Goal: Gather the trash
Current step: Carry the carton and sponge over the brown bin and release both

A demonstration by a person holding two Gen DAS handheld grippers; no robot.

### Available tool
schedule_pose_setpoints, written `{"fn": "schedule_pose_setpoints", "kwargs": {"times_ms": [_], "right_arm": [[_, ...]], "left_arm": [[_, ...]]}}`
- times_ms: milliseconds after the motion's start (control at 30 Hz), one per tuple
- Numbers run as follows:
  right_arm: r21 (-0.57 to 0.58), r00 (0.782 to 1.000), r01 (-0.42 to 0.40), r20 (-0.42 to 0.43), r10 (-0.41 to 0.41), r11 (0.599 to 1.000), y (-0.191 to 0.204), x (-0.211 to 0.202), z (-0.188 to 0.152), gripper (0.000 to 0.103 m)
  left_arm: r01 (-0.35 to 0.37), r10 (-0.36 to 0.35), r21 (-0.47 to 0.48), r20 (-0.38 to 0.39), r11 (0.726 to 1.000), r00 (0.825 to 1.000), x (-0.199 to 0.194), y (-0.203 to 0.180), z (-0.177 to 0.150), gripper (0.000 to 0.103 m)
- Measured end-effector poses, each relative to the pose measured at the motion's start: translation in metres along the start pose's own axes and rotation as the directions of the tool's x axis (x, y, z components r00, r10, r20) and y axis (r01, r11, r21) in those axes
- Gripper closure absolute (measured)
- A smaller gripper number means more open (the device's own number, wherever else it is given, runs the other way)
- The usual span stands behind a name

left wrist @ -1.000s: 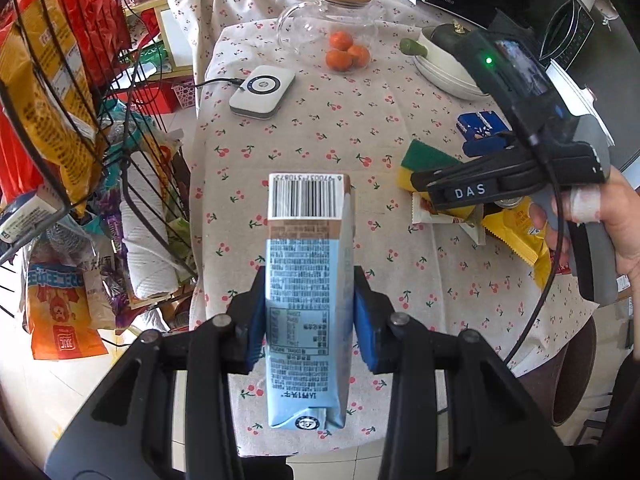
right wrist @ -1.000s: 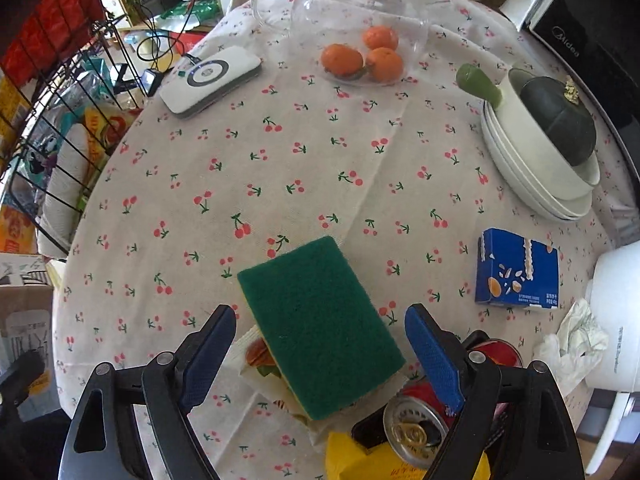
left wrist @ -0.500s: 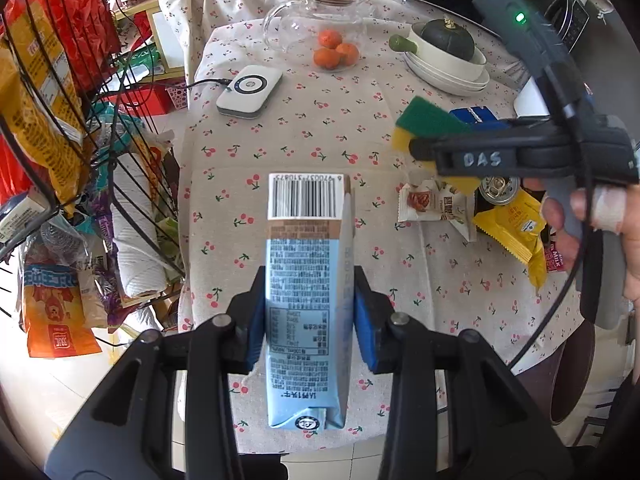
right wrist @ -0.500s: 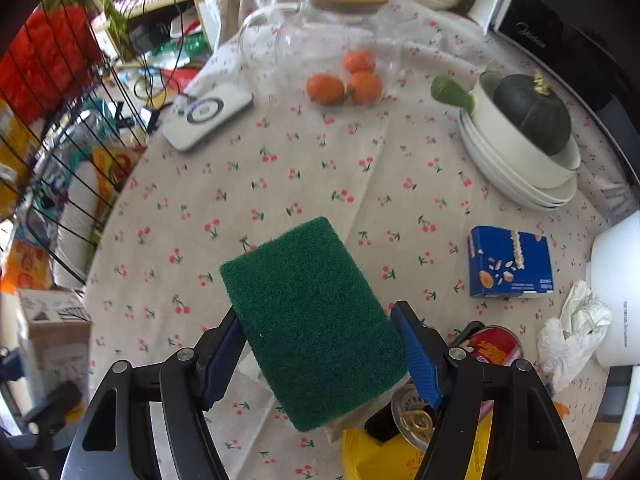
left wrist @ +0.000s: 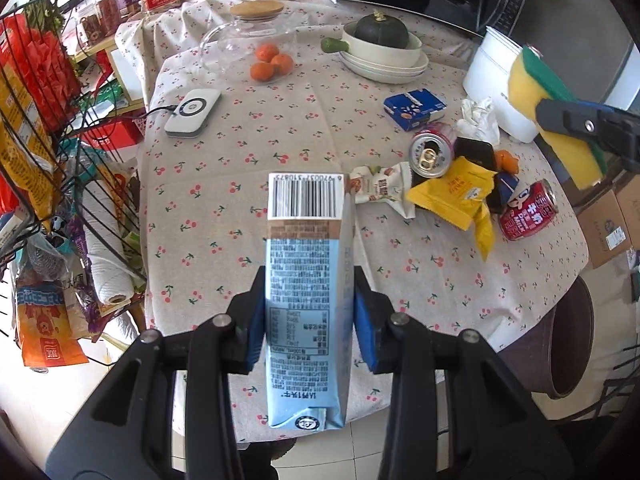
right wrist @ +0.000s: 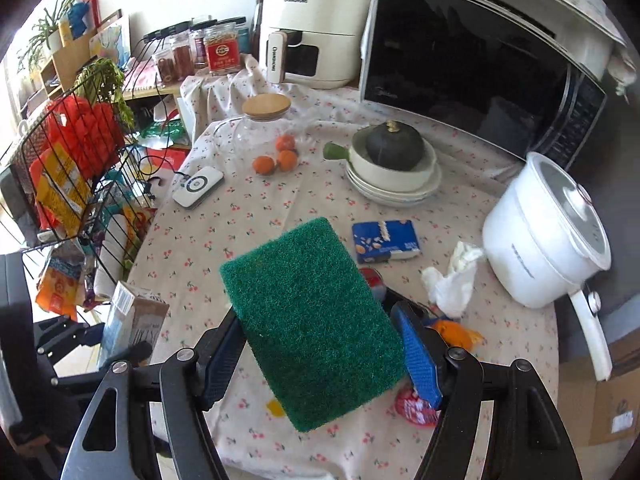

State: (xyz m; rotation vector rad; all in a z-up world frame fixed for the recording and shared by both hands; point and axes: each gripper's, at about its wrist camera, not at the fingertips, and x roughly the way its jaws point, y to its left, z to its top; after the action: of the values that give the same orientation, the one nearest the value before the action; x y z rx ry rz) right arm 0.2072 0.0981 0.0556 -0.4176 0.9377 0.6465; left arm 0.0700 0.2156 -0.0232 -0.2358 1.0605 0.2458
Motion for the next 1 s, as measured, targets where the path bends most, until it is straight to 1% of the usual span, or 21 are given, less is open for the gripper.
{"fn": "schedule_pose_setpoints", "kwargs": {"times_ms": [100,167,300,433,567,700,833,900,1000], "right_arm": [[0.062,1.000,0.007,-0.002,-0.007,0.998,-0.025,-0.019,-0.036,0.029],[0.106,1.000,0.015,-0.005,-0.014,0.994,-0.042,-0.031,-0.061,0.029],[0.207,1.000,0.030,-0.001,-0.030,0.978,-0.077,-0.052,-0.109,0.029],[0.294,0.999,0.047,0.007,-0.051,0.955,-0.110,-0.071,-0.157,0.029],[0.359,0.996,0.080,-0.003,-0.084,0.930,-0.137,-0.082,-0.197,0.029],[0.432,0.996,0.080,-0.012,-0.083,0.898,-0.160,-0.086,-0.235,0.028],[0.514,0.995,0.095,-0.069,-0.070,0.852,-0.178,-0.082,-0.267,0.028],[0.532,0.995,0.092,-0.080,-0.058,0.842,-0.183,-0.084,-0.282,0.028],[0.548,0.995,0.097,-0.086,-0.059,0.831,-0.193,-0.090,-0.300,0.028]], "left_arm": [[0.021,-0.021,0.033,-0.004,0.999,1.000,0.001,-0.016,-0.005,0.063],[0.048,-0.047,0.047,-0.014,0.998,0.999,0.002,-0.026,-0.008,0.063],[0.094,-0.092,0.076,-0.028,0.993,0.995,0.003,-0.046,-0.013,0.063],[0.096,-0.094,0.123,-0.016,0.988,0.995,-0.001,-0.066,-0.019,0.063],[0.112,-0.109,0.164,-0.026,0.980,0.994,-0.001,-0.088,-0.025,0.063],[0.115,-0.109,0.218,-0.040,0.969,0.993,0.003,-0.114,-0.033,0.063],[0.134,-0.123,0.281,-0.059,0.950,0.991,0.007,-0.149,-0.041,0.063],[0.154,-0.138,0.318,-0.070,0.936,0.988,0.008,-0.170,-0.046,0.063],[0.185,-0.162,0.386,-0.090,0.904,0.983,0.010,-0.205,-0.056,0.063]]}}
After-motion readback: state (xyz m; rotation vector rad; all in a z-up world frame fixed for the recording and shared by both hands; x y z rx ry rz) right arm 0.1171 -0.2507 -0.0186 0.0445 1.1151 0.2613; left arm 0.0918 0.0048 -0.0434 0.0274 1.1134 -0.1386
